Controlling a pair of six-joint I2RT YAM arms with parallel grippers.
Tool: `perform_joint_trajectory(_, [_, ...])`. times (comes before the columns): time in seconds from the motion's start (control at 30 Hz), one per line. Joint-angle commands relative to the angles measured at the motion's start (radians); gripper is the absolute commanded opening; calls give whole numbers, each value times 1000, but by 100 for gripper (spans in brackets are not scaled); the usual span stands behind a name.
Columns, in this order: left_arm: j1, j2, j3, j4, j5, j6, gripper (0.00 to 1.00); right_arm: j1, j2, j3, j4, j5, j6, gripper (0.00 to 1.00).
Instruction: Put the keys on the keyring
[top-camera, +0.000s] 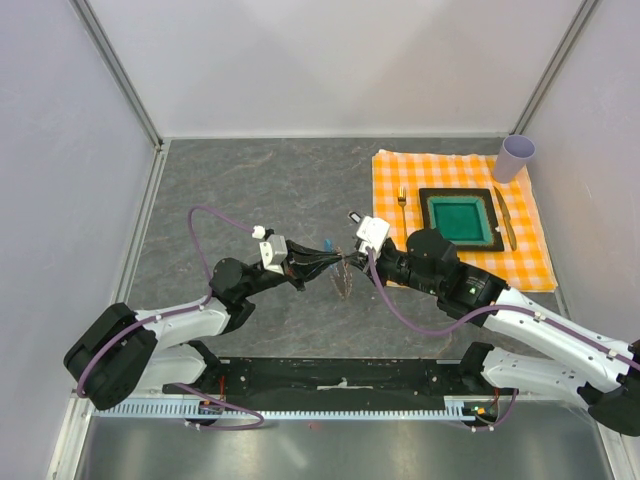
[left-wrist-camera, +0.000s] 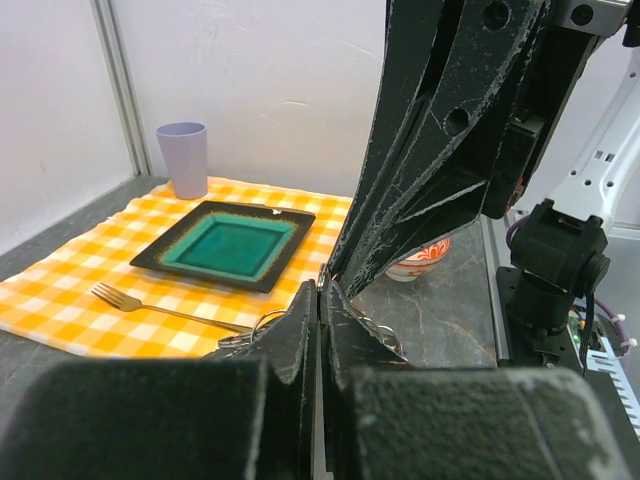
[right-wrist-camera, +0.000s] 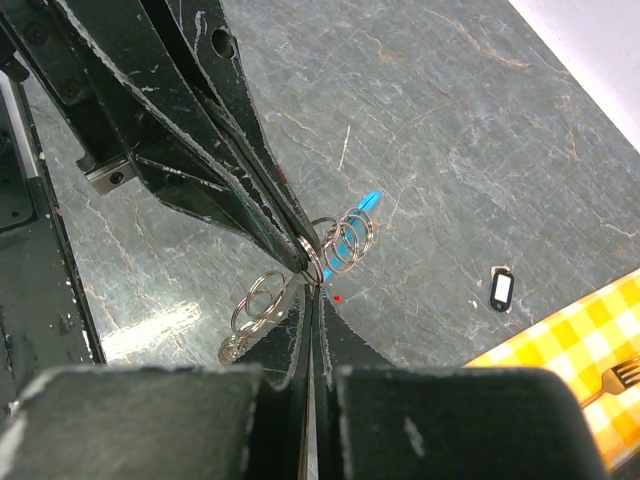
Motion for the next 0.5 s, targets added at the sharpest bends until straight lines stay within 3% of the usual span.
perform_joint_trajectory(0.0, [1, -8, 27, 306, -58, -33, 2, 1, -3, -21, 36, -59, 48, 0])
perform_joint_trajectory(0.27, [-13, 31, 36, 362, -46, -85, 2, 1, 20, -46, 135, -40, 85, 0])
perform_joint_trajectory(0.37, [-16, 26, 30, 368, -69, -85, 2, 1, 8, -77, 179, -25, 111, 10])
perform_joint_trajectory(0.47, [-16, 23, 27, 369, -85, -81, 2, 3, -7, -87, 180, -20, 123, 12])
